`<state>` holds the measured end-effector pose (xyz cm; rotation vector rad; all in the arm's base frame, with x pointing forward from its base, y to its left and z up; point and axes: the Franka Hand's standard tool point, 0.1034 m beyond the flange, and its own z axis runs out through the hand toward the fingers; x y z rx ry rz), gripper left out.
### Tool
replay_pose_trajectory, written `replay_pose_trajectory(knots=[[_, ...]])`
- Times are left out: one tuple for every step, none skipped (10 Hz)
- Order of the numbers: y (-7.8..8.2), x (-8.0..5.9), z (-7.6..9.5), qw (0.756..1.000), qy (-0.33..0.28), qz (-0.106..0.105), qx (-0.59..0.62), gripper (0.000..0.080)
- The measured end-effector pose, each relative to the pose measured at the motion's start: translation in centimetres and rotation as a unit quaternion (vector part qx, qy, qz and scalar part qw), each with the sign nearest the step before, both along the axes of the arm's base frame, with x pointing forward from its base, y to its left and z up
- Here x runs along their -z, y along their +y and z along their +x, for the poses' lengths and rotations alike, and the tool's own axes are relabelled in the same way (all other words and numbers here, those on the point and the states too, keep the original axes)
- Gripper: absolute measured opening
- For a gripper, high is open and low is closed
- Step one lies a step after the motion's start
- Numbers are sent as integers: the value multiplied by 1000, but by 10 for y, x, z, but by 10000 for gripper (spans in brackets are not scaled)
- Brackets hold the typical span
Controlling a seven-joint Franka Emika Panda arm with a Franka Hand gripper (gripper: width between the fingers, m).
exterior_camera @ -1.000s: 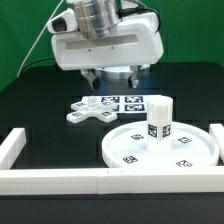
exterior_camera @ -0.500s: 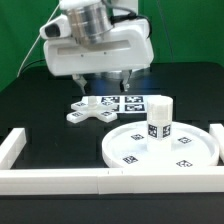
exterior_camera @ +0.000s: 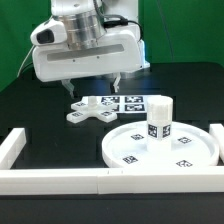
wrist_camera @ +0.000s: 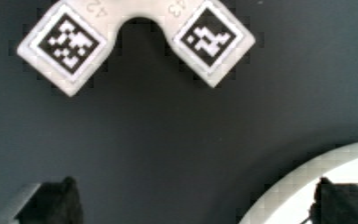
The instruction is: Assemble round table
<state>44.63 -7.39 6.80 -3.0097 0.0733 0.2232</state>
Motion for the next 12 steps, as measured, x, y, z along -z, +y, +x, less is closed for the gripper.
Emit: replay_pose_trajectory(knots=[[-4,2,-8,1000,26,5,-15,649],[-10,0,-15,997,77,10,-18,649],[-13,0,-16,992,126,10,9,649],[-10,1,-16,988,151,21,27,649],[-9,0,-20,983,177,35,38,649],[-9,0,-21,977,209,38,28,649],[-8,3,-18,974,224,39,26,649],[-8,4,-24,965,257,45,21,649],[-13,10,-31,955,292,42,16,649],[-14,15,-38,939,338,48,25,649],[-17,20,-36,931,360,50,29,649],[-17,20,-33,932,359,49,27,649]])
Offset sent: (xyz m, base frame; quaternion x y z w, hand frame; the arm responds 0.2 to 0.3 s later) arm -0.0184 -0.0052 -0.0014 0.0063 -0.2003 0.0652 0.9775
